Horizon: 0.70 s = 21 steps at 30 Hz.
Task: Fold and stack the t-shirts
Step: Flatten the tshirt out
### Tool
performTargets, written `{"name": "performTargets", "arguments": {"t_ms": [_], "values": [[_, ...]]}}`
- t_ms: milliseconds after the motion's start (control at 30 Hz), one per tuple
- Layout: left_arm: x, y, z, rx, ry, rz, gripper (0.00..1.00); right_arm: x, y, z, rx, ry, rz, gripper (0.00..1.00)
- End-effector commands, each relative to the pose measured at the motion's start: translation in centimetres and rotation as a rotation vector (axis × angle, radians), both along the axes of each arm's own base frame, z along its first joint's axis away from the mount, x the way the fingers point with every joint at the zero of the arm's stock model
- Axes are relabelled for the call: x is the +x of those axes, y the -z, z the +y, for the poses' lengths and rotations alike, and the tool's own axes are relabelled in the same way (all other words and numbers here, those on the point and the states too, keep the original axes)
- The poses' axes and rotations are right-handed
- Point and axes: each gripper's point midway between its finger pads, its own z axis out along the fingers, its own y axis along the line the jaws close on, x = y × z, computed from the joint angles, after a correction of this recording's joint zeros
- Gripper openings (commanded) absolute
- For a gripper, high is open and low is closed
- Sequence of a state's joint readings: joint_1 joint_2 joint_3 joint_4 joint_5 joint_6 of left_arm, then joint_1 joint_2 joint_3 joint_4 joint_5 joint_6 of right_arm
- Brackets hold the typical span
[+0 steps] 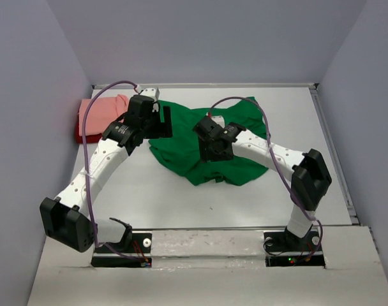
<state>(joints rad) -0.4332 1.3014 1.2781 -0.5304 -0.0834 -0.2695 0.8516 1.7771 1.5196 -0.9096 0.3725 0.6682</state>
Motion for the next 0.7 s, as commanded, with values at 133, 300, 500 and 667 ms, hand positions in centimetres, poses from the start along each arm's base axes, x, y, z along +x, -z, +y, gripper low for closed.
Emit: {"name": "performTargets", "arguments": {"t_ms": [133, 300, 500, 667], "values": [[0.3, -1.9, -0.5, 0.006, 0.040, -0.040, 0.92, 6.8, -3.2, -3.3, -0.010, 0.012, -0.052, 0.88], [0.5, -1.8, -0.5, 0.017, 0.043, -0.042, 0.92, 3.7, -5.1, -2.7, 0.136, 0.007, -0.014, 0.71], [0.7, -1.0, -1.0, 0.008, 0.057, -0.027, 0.92, -2.8, -1.5, -5.1, 0.204, 0.125, 0.050, 0.25], [0.6, -1.6, -1.1, 0.001, 0.063, -0.037, 0.92, -7.1, 2.5, -7.4, 0.239, 0.181, 0.131, 0.37]]}}
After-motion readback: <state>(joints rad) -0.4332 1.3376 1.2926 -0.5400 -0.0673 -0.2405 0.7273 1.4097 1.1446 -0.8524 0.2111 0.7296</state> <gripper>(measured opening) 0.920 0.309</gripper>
